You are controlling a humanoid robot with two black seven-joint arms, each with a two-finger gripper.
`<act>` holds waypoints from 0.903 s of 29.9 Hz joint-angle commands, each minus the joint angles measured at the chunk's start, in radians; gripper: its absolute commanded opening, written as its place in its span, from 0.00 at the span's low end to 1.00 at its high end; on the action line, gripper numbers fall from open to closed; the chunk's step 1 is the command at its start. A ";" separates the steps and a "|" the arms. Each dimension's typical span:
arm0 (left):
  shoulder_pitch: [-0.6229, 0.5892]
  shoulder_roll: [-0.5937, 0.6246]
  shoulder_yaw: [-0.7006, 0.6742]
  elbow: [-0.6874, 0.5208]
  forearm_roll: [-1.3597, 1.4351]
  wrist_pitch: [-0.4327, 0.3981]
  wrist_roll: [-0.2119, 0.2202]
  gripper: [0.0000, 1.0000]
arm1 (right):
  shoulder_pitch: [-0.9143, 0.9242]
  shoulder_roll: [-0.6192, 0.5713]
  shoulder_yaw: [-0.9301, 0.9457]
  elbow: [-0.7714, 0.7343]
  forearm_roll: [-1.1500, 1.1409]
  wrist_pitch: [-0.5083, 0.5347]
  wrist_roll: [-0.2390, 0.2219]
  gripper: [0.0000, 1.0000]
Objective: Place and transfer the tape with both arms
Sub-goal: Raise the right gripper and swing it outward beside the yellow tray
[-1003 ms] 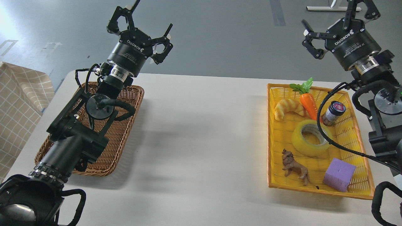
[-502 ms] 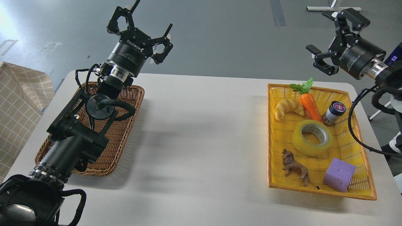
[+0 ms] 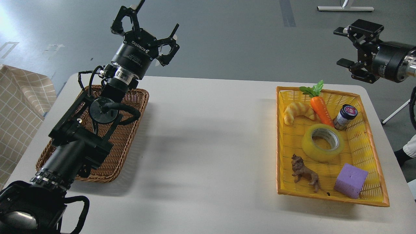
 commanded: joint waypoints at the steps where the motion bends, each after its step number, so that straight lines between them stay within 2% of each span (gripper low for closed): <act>1: 0.001 0.000 0.000 0.000 0.000 0.000 0.000 0.98 | 0.000 -0.025 -0.003 0.037 0.002 0.000 0.000 1.00; 15: 0.001 0.001 0.000 0.000 0.000 0.000 0.000 0.98 | -0.014 -0.101 -0.009 0.149 -0.052 0.000 -0.002 1.00; 23: 0.001 0.001 0.000 0.000 0.000 0.000 -0.001 0.98 | -0.066 -0.095 -0.021 0.152 -0.476 0.000 -0.002 0.99; 27: 0.001 0.001 0.000 0.000 0.000 0.000 0.000 0.98 | -0.073 -0.089 -0.073 0.165 -0.617 0.000 -0.002 0.99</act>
